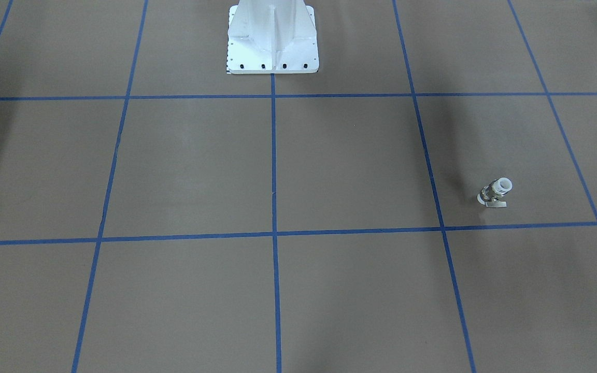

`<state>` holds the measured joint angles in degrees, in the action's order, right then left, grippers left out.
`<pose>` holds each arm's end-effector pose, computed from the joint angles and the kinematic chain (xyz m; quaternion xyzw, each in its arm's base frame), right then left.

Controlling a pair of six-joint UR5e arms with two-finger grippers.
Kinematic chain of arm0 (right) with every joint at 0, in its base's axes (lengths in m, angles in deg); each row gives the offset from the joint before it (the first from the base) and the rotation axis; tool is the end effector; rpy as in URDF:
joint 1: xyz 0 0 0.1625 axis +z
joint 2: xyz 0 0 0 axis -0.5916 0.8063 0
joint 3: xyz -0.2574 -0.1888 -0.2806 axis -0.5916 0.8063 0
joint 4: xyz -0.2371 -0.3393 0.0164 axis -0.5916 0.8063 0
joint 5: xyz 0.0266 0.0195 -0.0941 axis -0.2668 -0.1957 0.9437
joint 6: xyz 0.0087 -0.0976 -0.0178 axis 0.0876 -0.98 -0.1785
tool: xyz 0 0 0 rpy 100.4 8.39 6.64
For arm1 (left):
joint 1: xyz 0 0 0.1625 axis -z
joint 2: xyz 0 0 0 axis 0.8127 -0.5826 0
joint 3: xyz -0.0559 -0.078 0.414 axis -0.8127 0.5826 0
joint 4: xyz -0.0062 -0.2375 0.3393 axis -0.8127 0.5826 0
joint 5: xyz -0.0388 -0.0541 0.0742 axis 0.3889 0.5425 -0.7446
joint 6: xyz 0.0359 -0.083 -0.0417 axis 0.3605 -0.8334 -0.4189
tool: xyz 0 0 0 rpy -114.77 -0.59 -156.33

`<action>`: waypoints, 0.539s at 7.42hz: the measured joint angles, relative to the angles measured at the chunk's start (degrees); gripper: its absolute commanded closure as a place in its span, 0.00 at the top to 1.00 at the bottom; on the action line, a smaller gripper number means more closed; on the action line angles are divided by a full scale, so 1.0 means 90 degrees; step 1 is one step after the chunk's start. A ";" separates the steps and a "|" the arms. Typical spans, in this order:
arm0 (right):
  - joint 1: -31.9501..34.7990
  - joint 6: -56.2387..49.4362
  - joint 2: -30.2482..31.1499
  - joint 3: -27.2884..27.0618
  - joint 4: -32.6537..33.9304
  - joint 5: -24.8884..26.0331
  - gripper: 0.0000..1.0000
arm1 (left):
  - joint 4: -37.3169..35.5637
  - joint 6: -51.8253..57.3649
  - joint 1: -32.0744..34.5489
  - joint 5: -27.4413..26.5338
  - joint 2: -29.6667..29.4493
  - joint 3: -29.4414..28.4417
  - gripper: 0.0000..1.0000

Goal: Assemble PPR valve and pipe with both arms

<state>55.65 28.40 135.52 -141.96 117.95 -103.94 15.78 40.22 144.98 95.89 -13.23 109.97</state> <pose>0.0762 -0.4548 0.6309 -0.0227 -0.3951 0.0504 0.9170 -0.0686 -0.4999 0.6241 0.0747 0.3769 0.0561 0.9215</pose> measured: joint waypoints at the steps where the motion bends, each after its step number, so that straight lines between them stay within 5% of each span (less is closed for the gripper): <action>1: 0.0002 0.0000 0.0000 -0.0005 -0.0013 0.0004 1.00 | 0.0020 -0.0032 -0.0008 0.0011 -0.0013 0.0014 1.00; 4: 0.0001 -0.0012 -0.0022 -0.0024 -0.0038 0.0025 1.00 | 0.0023 -0.0352 -0.0122 0.0013 -0.0293 0.0086 1.00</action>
<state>55.65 28.29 135.32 -142.18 117.61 -103.72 15.99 37.06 143.88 96.01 -15.87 110.75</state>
